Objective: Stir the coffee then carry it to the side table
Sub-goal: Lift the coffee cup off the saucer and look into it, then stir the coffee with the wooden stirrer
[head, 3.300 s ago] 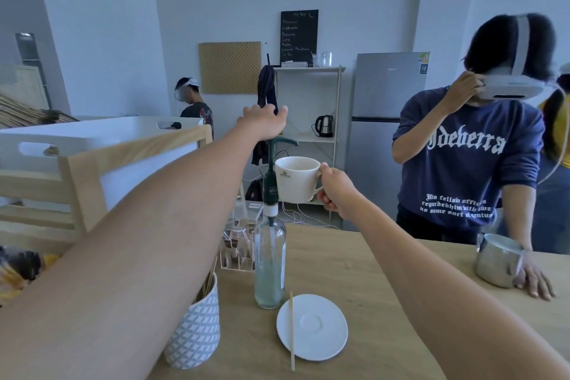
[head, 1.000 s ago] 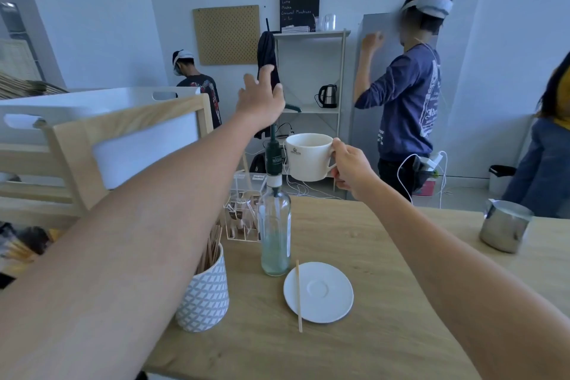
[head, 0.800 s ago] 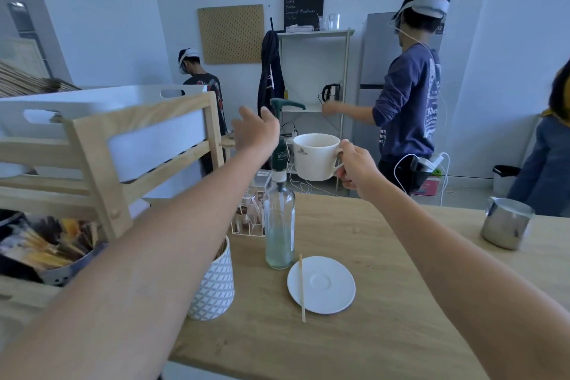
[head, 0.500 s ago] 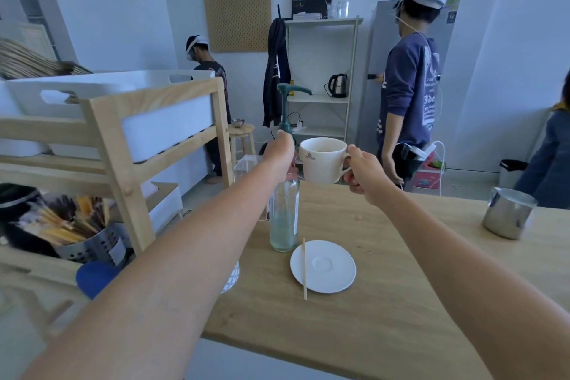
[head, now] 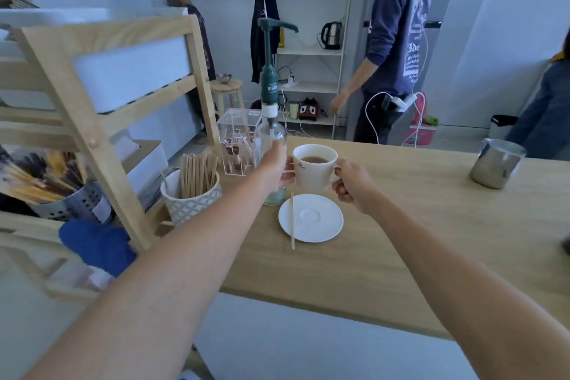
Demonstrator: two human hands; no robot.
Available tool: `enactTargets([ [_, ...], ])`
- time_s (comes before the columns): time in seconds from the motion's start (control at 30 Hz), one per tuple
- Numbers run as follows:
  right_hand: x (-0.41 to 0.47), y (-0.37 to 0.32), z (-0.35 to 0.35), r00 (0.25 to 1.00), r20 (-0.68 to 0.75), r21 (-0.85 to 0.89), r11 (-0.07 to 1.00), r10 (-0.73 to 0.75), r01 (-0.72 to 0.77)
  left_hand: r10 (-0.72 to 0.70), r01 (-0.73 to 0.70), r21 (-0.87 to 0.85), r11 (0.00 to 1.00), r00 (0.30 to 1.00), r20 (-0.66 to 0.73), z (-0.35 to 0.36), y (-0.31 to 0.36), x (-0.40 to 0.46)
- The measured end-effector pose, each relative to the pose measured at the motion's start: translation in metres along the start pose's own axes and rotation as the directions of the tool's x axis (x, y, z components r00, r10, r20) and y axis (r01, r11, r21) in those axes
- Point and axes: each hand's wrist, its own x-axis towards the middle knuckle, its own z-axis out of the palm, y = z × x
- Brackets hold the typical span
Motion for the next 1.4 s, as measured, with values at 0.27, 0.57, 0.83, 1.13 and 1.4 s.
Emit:
enactTargets([
  [0.27, 0.004, 0.053, 0.007, 0.996, 0.043, -0.024, 0.996, 0.081, -0.08, -0.088, 0.086, -0.041, 0.995, 0.995, -0.055, -0.002, -0.056, 0.019],
  [0.57, 0.007, 0.082, 0.01, 0.994, 0.065, 0.021, 0.995, 0.091, -0.093, -0.134, 0.126, -0.099, 0.987, 0.988, -0.073, 0.001, -0.081, 0.035],
  [0.83, 0.005, 0.085, 0.013, 0.984, 0.027, 0.036, 0.984, 0.174, -0.175, -0.063, 0.07, 0.09, 0.993, 0.995, -0.078, -0.004, -0.084, 0.045],
  [1.13, -0.029, 0.104, 0.03, 0.851, 0.077, -0.765, 0.516, -0.519, 0.385, 0.366, -0.167, 0.904, 0.394, 0.93, 0.012, -0.063, -0.129, 0.047],
  [1.4, -0.024, 0.118, 0.056, 0.767, 0.417, -0.796, 0.212, -0.488, 0.567, 0.29, -0.121, 0.979, 0.165, 0.954, 0.069, -0.072, -0.161, 0.045],
])
